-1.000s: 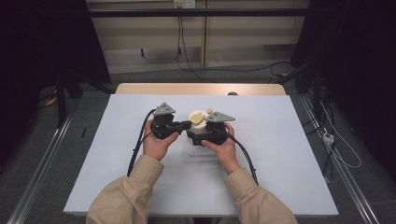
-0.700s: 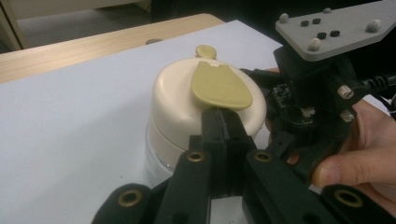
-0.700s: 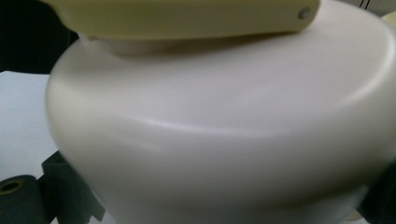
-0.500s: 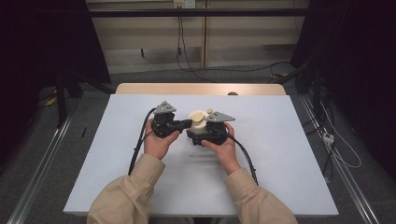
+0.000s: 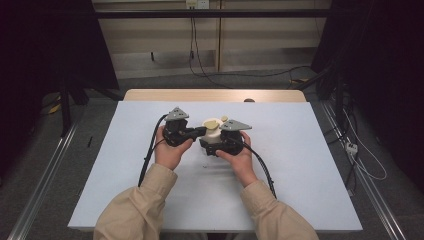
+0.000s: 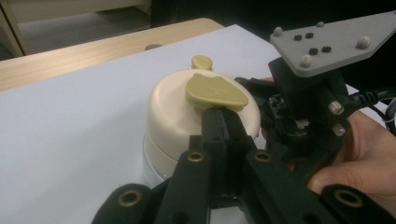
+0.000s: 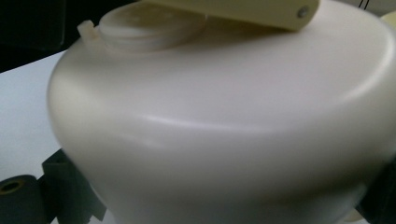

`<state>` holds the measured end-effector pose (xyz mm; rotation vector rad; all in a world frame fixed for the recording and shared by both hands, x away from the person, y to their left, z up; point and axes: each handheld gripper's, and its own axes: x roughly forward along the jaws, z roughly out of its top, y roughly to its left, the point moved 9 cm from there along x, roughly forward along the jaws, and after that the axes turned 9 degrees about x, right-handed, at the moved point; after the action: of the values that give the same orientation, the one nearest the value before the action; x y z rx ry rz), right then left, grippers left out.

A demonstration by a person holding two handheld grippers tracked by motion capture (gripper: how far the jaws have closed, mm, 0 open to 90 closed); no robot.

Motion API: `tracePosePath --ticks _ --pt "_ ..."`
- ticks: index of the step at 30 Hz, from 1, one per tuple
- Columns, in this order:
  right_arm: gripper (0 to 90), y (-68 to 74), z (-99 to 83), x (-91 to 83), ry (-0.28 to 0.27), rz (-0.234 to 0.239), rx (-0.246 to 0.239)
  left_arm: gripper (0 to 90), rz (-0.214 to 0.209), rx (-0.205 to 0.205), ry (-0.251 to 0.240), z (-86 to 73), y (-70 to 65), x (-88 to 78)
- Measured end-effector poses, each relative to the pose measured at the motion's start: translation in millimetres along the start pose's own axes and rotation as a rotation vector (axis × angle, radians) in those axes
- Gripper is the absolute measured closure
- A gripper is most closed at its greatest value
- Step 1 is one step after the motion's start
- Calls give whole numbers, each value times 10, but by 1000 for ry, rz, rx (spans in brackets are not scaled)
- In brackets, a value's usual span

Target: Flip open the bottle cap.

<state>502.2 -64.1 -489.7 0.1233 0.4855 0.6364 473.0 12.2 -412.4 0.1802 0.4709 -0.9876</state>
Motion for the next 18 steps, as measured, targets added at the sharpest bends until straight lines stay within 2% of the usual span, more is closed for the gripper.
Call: tracePosePath --ticks 18 --pt "42 -7 2 -7 1 -2 8 900 0 -3 -18 78 -13 14"
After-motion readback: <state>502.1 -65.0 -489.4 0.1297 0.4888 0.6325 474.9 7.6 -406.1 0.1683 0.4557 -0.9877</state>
